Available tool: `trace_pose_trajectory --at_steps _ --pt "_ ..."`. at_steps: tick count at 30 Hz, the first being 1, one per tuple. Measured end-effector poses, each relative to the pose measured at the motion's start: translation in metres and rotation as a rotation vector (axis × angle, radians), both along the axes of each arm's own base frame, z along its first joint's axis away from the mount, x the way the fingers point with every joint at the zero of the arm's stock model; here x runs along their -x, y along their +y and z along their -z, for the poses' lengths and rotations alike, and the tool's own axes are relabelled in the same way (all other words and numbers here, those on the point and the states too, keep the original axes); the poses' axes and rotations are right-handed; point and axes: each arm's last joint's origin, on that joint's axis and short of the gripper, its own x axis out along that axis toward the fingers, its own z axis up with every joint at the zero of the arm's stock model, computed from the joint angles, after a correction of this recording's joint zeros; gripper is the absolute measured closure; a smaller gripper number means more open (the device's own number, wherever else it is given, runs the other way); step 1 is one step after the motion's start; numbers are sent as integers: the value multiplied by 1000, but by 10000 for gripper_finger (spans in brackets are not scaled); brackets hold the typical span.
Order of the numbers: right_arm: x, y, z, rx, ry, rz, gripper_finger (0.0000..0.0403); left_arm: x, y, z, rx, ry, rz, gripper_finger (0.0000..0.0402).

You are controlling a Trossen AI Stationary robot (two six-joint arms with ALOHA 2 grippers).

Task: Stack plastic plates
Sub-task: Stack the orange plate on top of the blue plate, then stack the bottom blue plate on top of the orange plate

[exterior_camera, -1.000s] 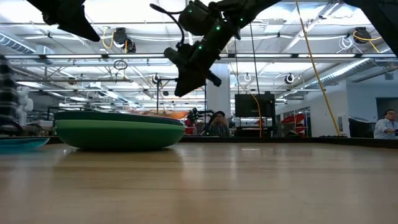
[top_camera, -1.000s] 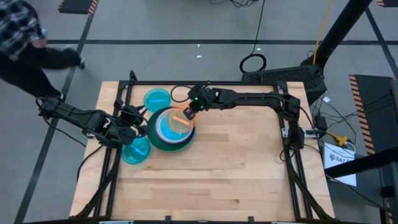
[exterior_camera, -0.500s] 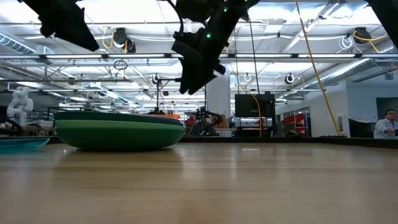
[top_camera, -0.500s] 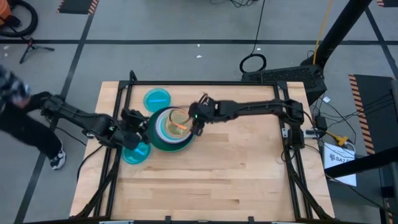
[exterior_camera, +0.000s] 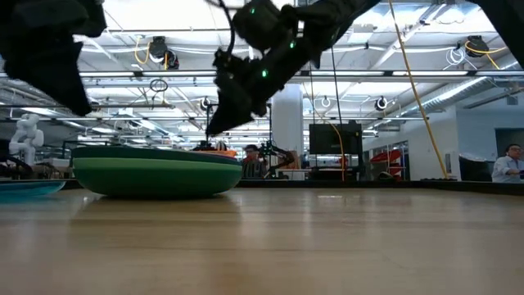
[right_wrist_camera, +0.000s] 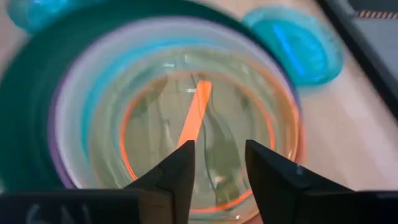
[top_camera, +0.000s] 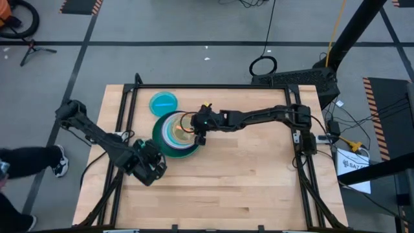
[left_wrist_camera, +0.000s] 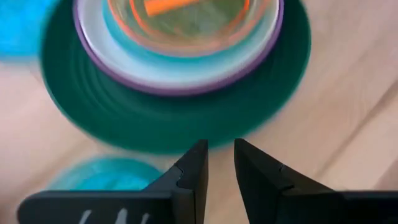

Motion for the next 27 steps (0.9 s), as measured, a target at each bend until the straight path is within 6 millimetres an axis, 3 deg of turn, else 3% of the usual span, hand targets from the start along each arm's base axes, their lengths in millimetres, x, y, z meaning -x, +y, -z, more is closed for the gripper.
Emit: trace_pose_trajectory --at_steps 10,19,27 --pt "-14 -8 42 20 12 -27 328 4 -25 23 129 96 -90 316" --pt "-18 0 32 65 -49 -74 352 11 -43 38 179 194 -103 316" --pt "-4 4 -2 75 -30 -86 353 13 -48 39 214 172 -133 316"
